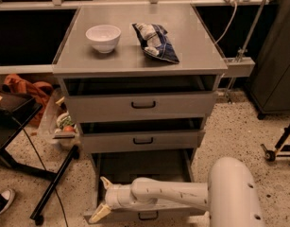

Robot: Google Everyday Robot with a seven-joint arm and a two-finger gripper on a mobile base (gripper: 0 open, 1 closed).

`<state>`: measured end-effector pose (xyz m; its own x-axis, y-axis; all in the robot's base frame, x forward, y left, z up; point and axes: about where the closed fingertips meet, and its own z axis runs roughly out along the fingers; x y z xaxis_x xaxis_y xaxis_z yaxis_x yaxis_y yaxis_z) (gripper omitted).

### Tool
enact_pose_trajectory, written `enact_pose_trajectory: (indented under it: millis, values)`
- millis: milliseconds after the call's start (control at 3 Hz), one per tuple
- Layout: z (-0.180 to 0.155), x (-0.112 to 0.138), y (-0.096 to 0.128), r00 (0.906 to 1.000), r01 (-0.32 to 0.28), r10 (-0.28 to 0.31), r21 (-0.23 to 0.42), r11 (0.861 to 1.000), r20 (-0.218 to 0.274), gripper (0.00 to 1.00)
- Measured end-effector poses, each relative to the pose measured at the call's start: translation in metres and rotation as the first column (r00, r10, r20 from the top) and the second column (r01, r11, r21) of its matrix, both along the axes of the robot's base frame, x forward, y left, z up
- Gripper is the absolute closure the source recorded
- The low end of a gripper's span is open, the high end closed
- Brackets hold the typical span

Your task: Close bottom drawer

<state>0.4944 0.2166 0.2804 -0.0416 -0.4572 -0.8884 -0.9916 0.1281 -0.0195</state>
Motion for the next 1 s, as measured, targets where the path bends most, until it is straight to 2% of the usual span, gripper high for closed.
enact_pose_trajectory:
  millis: [333,667,1000]
  values:
    - [-0.018,0.006,-0.001,0.9988,0.006,-0.005,-0.006,1.0,0.048,0.0]
    - [-0.042,0.01,0.004,0.9894,-0.007,0.006,0.007,1.0,0.145,0.0]
    - [-0.042,0.01,0.004,0.9894,-0.007,0.006,0.007,1.0,0.145,0.0]
